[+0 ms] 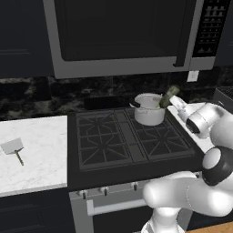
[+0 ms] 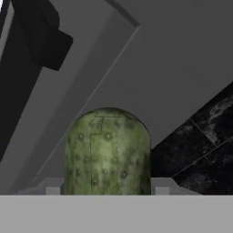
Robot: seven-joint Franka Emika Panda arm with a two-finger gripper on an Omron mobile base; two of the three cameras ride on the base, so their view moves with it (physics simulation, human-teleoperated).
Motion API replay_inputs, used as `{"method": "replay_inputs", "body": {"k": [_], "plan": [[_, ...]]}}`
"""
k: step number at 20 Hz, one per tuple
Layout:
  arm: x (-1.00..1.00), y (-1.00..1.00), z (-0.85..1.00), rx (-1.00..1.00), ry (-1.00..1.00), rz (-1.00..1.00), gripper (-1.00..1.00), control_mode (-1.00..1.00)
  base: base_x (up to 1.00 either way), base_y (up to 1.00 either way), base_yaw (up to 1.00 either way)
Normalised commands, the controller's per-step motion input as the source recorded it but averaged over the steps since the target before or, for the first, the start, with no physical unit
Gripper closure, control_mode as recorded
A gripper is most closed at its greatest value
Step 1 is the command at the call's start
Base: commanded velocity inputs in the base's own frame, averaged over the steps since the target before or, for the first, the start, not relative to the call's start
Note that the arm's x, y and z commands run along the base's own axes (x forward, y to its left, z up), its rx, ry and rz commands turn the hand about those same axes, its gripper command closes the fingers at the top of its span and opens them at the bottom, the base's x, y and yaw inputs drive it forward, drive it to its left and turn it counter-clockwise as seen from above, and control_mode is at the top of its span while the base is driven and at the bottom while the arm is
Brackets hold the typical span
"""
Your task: Put the corn and cucumber in the pot. Retrieve the spatula and lightly stir the vegetables in the pot.
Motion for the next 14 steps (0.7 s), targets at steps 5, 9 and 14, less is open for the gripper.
{"method": "replay_inputs", "body": {"k": [5,9,14], "plan": [[0.45,-0.05,-0.14,0.0,-0.01,-0.2,1.0,-1.0,0.0,0.0,0.0],[0.41,-0.04,-0.27,-0.03,0.0,-0.21,1.0,-1.0,0.0,0.0,0.0],[0.46,-0.01,-0.1,-0.01,0.0,-0.16,1.0,-1.0,0.0,0.0,0.0]]}}
